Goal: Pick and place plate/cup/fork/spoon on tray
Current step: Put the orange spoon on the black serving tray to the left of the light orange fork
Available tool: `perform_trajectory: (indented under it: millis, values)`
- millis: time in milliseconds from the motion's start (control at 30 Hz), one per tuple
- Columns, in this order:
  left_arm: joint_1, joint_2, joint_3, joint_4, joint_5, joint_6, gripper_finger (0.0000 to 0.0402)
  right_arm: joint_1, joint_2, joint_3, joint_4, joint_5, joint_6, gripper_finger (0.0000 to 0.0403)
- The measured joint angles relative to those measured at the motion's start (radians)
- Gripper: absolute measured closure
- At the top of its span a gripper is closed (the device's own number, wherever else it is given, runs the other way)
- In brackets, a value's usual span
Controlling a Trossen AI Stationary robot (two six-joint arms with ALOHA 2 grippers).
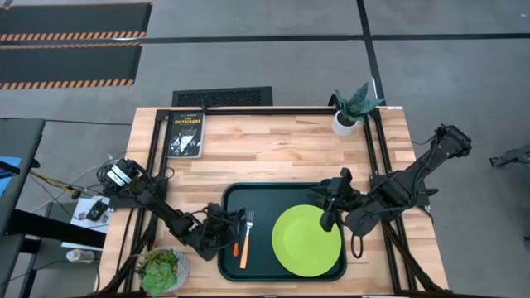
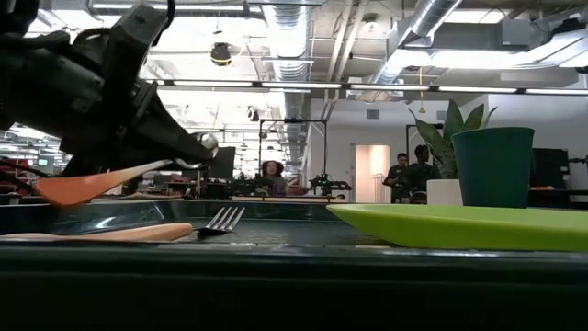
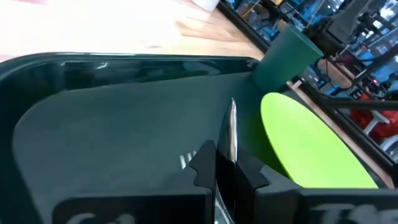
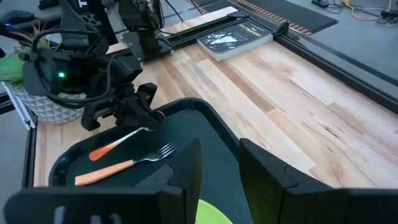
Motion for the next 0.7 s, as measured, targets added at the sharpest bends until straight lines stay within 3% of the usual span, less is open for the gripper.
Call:
perform_trajectory:
  millis: [200, 367, 700]
  values:
    - [-0.007, 0.0, 0.054, -0.089, -0.002, 0.052, 0.04, 0.0, 0.0, 0.0, 0.0, 0.0, 0.0, 0.0274]
    - [-0.03, 0.0, 0.07, -0.179, -0.037, -0.041, 0.04, 0.0, 0.0, 0.0, -0.001, 0.001, -0.004, 0.0274]
    - [-0.042, 0.033, 0.101, -0.169, -0.049, -0.056, 0.04, -0.012, 0.0, 0.0, -0.001, 0.002, -0.008, 0.0274]
